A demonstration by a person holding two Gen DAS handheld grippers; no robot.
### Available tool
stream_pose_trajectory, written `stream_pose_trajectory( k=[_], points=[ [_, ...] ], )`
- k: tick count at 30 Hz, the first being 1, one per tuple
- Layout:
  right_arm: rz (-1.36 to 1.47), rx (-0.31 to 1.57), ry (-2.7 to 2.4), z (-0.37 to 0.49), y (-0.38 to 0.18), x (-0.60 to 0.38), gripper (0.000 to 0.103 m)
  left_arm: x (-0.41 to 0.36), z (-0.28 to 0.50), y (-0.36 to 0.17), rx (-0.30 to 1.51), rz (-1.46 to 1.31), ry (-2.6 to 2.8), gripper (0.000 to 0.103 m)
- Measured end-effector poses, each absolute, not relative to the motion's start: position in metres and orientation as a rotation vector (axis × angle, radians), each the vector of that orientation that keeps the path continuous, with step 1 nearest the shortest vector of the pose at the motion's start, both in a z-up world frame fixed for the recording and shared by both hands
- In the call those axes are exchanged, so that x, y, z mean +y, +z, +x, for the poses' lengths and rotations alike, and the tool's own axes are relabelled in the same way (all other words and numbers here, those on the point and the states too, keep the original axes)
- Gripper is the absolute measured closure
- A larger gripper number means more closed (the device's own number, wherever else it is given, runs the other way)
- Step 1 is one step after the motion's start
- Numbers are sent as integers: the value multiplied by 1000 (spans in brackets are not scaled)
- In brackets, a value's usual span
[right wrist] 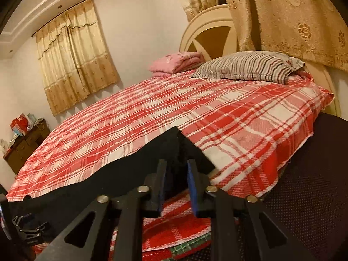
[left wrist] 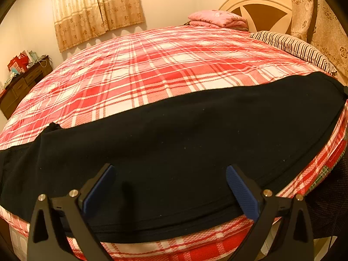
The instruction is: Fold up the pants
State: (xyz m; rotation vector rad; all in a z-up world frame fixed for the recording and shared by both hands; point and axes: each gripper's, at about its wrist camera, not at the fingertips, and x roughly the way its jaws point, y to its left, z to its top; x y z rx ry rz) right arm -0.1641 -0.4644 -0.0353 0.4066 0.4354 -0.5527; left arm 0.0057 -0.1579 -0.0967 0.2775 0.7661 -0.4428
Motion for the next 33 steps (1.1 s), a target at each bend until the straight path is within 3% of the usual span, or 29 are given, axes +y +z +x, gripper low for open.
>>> stream_pose_trajectory(
  k=[1,2,6,7,8,14,21,24,25,26,28,33],
  points=[
    [415,449,-552,-162,-38,-465,56,-158,5,-97,767,277,-443,0],
    [423,455,-550,-162,-40,-465,53,-158,5,-97,767,277,-444,0],
    [430,452,-526,-159,-43,-468,54,-158,5,-97,768,279,-444,0],
    [410,457,-523,-156,-42,-467,72,-158,6,-98,770,280,-444,0],
    [389,468,-528,-154,-41,-466,98,-158,5,-98,770,281,-444,0],
    [238,436,-582,-155,-23,-458,98,-158,5,-99,772,284,-441,0],
    [372,520,-610,-155,-47,-487,97,-160,5,-101,781,302,-443,0],
    [464,446,-593,-170,-46,-490,83,-160,4,-100,777,300,-446,0],
    [493,429,-595,-173,-45,-492,65,-159,4,-100,778,296,-444,0],
    [511,406,-597,-177,-41,-494,40,-158,4,-100,778,293,-439,0],
    [488,344,-608,-184,-34,-490,23,-156,6,-99,776,287,-429,0],
    [433,431,-587,-160,-42,-487,24,-149,9,-95,765,243,-413,0]
  ],
)
